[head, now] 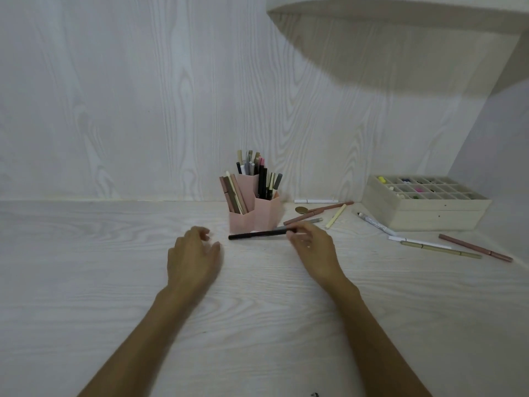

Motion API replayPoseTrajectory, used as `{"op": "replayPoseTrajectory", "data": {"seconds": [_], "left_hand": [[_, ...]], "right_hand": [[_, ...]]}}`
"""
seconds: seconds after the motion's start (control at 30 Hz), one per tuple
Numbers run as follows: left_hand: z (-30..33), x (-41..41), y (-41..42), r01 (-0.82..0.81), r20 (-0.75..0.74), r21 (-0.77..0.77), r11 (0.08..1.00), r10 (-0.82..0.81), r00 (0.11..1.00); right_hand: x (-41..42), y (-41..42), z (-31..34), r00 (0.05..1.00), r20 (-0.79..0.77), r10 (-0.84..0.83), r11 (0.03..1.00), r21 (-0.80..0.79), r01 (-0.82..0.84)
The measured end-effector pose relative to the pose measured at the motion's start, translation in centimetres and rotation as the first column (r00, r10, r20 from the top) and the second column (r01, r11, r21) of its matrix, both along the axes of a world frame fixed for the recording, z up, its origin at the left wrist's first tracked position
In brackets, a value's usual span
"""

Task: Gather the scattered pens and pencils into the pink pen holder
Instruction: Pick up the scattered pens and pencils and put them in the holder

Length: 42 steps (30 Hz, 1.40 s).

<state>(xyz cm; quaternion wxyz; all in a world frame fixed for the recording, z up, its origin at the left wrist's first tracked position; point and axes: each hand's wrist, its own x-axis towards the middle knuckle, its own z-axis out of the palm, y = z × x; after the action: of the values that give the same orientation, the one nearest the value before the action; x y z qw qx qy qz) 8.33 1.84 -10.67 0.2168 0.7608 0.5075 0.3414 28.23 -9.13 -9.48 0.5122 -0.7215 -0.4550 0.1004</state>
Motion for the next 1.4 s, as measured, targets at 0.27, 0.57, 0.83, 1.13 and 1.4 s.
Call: {"op": "replayPoseTrajectory", "data": {"seconds": [0.27, 0.57, 0.83, 1.13, 1.4], "left_hand": [[-1.1, 0.3, -0.4, 0.120, -0.305, 0.146, 0.982, -0.071, 0.950], [-1.7, 0.2, -0.5, 0.148, -0.259, 0.187, 0.971, -0.096, 0.961], [-1.5, 0.3, -0.4, 0.156, -0.243, 0.187, 0.970, -0.109, 0.964], [-0.6, 0.8, -1.1, 0.297, -0.158, 0.239, 0.925, -0.264, 0.951], [-0.1, 6.6, -4.2, 0.550, -0.199, 0.207, 0.809, -0.516, 0.833]], "right_hand": [[-0.8, -0.3, 7.5, 0.965, -0.237, -0.115, 0.737, 0.631, 0.243], [-0.9, 7.2, 10.8, 0.882, 0.422, -0.211, 0.953, 0.290, 0.089], [0.0, 8.3, 7.3, 0.624, 0.756, -0.197, 0.979, 0.116, 0.169], [5.6, -2.1, 3.7, 0.677, 0.694, -0.244, 0.969, 0.154, 0.192], [16.5, -13.3, -0.3, 0.729, 0.550, -0.407, 0.625, -0.415, 0.662]]}}
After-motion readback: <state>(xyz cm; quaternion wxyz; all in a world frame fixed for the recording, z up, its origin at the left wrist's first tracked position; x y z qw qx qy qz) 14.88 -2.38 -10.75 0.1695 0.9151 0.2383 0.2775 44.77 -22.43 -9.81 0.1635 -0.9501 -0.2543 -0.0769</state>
